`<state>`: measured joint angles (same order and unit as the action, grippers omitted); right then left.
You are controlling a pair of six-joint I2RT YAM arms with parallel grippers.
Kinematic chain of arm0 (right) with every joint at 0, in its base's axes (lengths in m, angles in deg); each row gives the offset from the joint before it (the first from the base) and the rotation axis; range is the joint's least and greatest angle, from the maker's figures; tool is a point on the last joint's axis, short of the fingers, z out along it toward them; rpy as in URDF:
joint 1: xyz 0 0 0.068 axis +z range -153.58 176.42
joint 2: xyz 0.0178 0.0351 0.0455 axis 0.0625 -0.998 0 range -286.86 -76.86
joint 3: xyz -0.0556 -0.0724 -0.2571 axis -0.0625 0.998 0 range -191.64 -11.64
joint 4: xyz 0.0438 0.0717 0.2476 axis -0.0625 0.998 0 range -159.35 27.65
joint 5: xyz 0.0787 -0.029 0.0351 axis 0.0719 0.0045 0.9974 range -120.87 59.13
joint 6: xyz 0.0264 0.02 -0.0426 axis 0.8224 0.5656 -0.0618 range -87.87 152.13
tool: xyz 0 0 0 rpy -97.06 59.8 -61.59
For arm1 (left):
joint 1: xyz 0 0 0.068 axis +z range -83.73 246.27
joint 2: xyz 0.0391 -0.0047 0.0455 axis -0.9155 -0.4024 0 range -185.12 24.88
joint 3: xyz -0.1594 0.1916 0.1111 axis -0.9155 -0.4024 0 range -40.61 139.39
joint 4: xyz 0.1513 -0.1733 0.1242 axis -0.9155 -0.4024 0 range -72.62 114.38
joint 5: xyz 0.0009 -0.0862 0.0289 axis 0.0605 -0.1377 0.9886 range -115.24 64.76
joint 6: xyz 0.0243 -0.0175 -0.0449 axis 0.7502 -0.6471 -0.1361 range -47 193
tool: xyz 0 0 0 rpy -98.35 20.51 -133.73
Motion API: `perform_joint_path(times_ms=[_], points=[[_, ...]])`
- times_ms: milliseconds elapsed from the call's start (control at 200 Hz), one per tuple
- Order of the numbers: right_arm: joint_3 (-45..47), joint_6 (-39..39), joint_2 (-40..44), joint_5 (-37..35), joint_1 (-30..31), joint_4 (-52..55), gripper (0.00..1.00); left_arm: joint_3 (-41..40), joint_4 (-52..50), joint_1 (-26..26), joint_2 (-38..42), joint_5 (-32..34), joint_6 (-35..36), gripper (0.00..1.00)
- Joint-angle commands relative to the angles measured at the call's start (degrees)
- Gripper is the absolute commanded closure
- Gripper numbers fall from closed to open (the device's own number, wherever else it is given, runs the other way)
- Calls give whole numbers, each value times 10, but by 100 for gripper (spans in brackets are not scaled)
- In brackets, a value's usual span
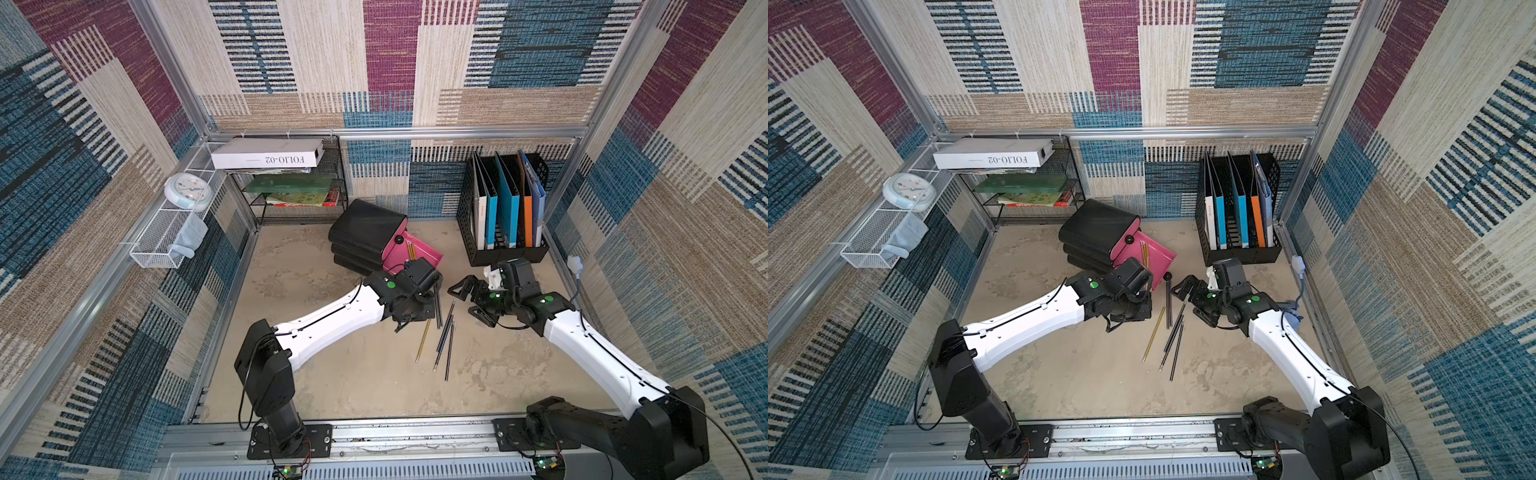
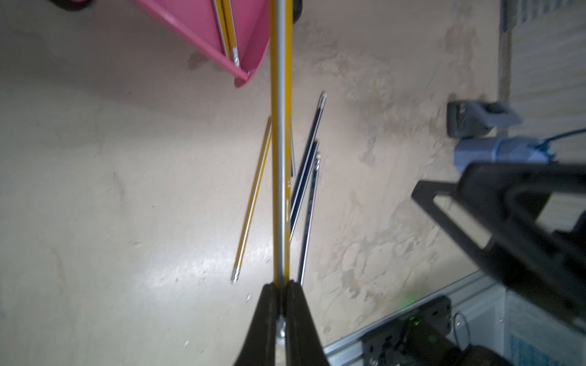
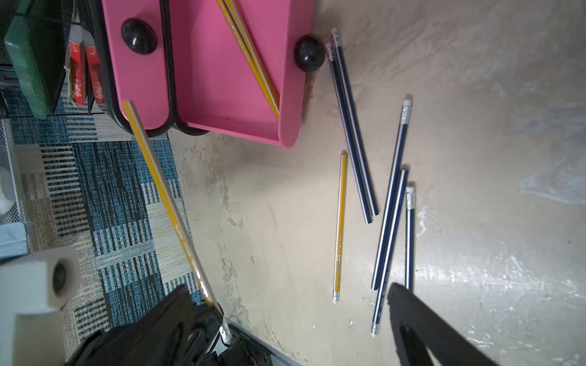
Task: Please place the pencils in the drawer according to their color
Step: Pick up the pencil from the center of the board.
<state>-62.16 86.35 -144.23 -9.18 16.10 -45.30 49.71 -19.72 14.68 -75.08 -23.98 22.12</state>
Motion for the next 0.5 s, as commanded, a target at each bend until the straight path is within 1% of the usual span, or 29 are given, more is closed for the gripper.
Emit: perform_joint_path(times_ms=[0, 185, 270, 391, 496], points=[[-7, -6, -3, 1, -1, -11, 1, 56, 3, 8, -37, -15, -63, 100], [-3, -5, 3, -2, -2, -8, 1, 154, -32, 26, -113, -6, -121, 100], [-2, -7, 7, -5, -3, -3, 1, 188, -43, 37, -150, -23, -137, 100], [-1, -8, 13, -8, -4, 1, 1, 216, -55, 49, -190, -36, -148, 100], [-1, -9, 15, -9, -5, 3, 1, 235, -66, 57, -213, -21, -148, 100]])
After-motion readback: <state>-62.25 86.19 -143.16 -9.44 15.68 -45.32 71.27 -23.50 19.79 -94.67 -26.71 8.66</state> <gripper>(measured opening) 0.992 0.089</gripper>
